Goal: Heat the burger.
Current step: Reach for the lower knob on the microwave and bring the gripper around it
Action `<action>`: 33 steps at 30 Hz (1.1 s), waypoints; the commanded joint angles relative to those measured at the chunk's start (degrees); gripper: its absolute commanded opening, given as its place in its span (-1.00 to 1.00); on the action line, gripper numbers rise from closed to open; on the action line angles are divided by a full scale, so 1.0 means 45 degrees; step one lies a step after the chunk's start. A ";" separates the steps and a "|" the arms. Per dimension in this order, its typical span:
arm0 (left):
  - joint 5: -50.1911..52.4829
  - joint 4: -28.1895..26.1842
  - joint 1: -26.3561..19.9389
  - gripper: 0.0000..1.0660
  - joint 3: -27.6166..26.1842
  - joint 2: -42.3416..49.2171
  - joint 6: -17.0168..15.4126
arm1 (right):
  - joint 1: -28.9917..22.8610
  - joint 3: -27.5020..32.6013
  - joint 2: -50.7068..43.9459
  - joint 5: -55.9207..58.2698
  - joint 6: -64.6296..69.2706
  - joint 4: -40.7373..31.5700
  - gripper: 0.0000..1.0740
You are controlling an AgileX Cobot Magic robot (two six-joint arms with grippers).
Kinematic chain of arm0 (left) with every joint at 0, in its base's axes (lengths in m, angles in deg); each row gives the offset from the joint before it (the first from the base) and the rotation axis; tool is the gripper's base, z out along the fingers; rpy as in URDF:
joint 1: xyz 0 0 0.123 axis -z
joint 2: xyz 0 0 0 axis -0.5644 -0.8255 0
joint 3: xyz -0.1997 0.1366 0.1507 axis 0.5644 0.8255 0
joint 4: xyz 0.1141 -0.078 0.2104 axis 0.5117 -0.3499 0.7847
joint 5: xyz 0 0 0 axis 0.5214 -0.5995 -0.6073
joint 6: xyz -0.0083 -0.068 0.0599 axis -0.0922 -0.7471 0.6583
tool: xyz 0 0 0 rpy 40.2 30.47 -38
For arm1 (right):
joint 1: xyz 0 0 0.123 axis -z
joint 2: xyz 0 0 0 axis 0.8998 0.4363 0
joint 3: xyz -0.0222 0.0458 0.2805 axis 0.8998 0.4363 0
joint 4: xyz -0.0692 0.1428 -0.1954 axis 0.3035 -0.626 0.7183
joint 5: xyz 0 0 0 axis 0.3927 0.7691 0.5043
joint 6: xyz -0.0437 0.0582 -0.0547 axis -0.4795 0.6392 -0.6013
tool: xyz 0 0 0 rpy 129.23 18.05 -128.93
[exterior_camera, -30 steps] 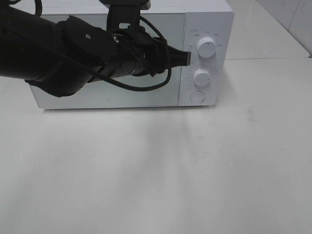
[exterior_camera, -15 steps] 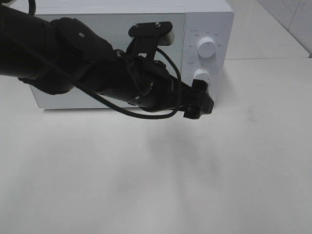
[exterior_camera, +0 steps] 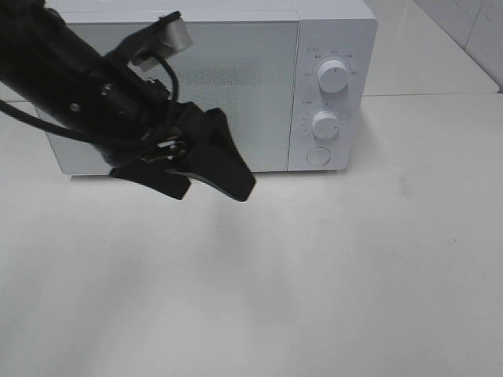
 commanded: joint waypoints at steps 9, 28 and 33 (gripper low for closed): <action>-0.3081 0.3896 -0.2457 0.86 0.0051 0.3310 -0.3501 | 0.0089 0.0025 -0.0357 0.0000 0.0064 -0.0025 0.40; -0.4418 0.6468 -0.7970 0.86 0.2330 0.8429 -0.4584 | 0.0089 0.0025 -0.0357 0.0000 0.0064 -0.0025 0.40; -0.4380 0.7168 -0.7970 0.86 0.3310 1.0071 -0.5067 | 0.0089 0.0025 -0.0357 0.0000 0.0064 -0.0025 0.40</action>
